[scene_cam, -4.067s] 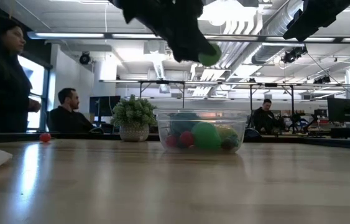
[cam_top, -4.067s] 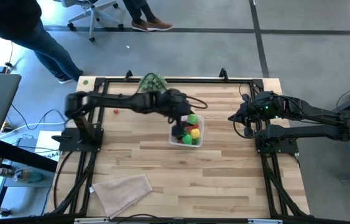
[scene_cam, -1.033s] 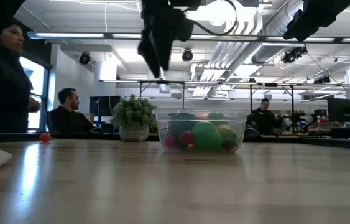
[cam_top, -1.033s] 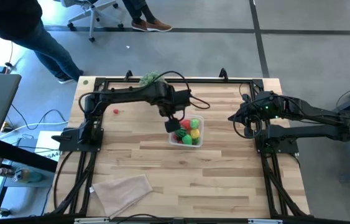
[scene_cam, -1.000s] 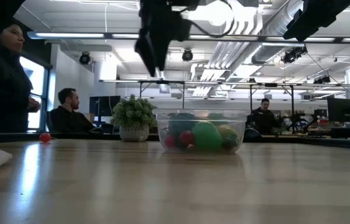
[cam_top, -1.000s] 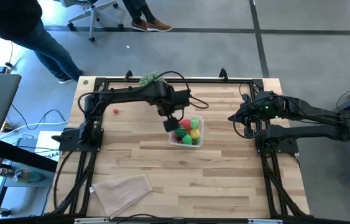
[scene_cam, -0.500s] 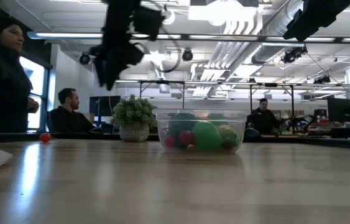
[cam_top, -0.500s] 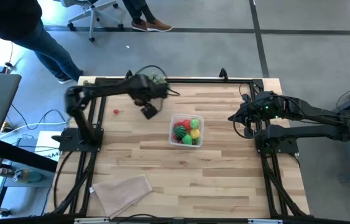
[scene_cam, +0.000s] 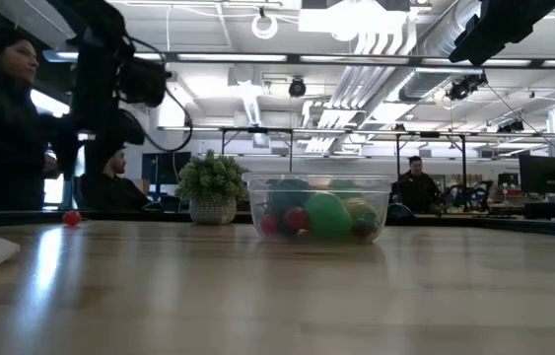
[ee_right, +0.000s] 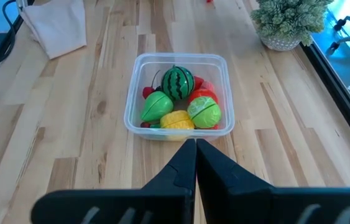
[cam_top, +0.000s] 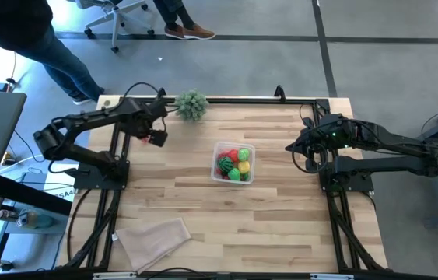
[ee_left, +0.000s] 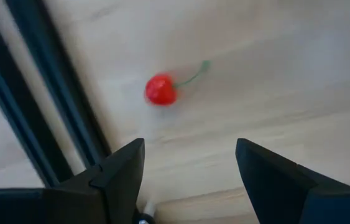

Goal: Pick and placing Produce into tupperware
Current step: Put the red cherry into the transparent bin

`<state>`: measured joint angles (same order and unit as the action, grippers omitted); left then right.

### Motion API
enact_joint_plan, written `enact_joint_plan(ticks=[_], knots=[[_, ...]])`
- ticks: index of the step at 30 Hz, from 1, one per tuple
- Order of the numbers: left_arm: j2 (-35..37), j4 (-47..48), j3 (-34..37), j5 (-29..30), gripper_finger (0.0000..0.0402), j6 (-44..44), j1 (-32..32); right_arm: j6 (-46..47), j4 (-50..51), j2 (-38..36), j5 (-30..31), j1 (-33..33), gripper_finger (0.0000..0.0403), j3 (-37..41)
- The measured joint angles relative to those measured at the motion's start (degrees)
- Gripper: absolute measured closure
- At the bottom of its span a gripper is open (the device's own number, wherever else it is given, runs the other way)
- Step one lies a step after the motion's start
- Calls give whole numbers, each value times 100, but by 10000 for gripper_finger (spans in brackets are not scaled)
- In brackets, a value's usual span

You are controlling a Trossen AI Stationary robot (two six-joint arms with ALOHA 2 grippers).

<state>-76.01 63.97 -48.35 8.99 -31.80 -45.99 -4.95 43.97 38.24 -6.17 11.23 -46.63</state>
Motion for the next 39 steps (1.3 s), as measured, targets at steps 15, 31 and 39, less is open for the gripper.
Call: enact_joint_plan(ticks=[15, 31, 39], knots=[[51, -1005, 690, 273, 160, 30, -662, 0, 0, 0, 0, 1, 401, 0], [46, -1490, 1063, 345, 160, 95, -656, 0, -2, 0, 0, -1, 401, 0], [42, -1495, 1063, 409, 161, 41, -650, 0, -2, 0, 0, 0, 401, -2]])
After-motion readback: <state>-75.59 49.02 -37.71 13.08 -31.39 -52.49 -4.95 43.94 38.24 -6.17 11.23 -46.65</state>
